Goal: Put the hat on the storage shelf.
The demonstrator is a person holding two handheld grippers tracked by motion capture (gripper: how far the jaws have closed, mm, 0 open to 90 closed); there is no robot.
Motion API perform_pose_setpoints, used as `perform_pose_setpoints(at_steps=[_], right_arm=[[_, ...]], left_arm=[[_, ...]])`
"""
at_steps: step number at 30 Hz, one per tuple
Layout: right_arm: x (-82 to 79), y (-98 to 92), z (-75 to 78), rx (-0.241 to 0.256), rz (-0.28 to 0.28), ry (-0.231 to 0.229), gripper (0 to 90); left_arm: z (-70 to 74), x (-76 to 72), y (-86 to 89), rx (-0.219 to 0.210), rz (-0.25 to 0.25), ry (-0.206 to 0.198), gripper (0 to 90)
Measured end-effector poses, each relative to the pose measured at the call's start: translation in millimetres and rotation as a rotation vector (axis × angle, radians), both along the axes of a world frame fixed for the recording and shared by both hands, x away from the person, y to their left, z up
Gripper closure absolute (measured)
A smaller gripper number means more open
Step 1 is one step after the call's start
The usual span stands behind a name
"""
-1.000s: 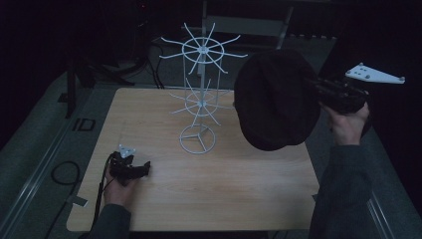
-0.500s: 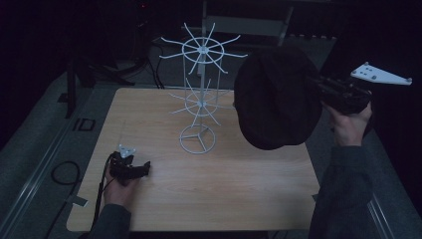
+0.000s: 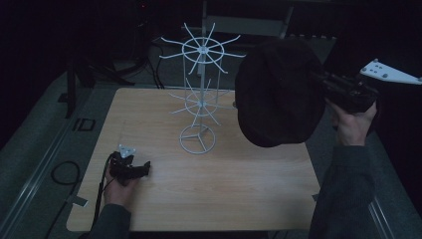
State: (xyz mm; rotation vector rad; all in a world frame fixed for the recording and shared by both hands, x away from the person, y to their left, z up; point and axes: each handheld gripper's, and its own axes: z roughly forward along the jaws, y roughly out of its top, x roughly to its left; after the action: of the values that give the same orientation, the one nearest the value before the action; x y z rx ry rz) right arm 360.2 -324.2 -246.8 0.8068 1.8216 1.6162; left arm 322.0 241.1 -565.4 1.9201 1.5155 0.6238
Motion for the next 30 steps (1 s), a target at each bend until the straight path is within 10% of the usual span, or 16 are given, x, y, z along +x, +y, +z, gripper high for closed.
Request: perform_pose_setpoints(at_steps=[20,30], right_arm=[[26.7,23.8,23.3,0.012,0.009,-0.016,77.4],[49.6,33.9,14.2,0.012,0.05,0.063,77.3]], left_arm=[[0.0,0.0,0.0,0.001,0.0,0.0,14.6],[0.0,0.0,0.1,0.0,-0.001,0.001,14.6]])
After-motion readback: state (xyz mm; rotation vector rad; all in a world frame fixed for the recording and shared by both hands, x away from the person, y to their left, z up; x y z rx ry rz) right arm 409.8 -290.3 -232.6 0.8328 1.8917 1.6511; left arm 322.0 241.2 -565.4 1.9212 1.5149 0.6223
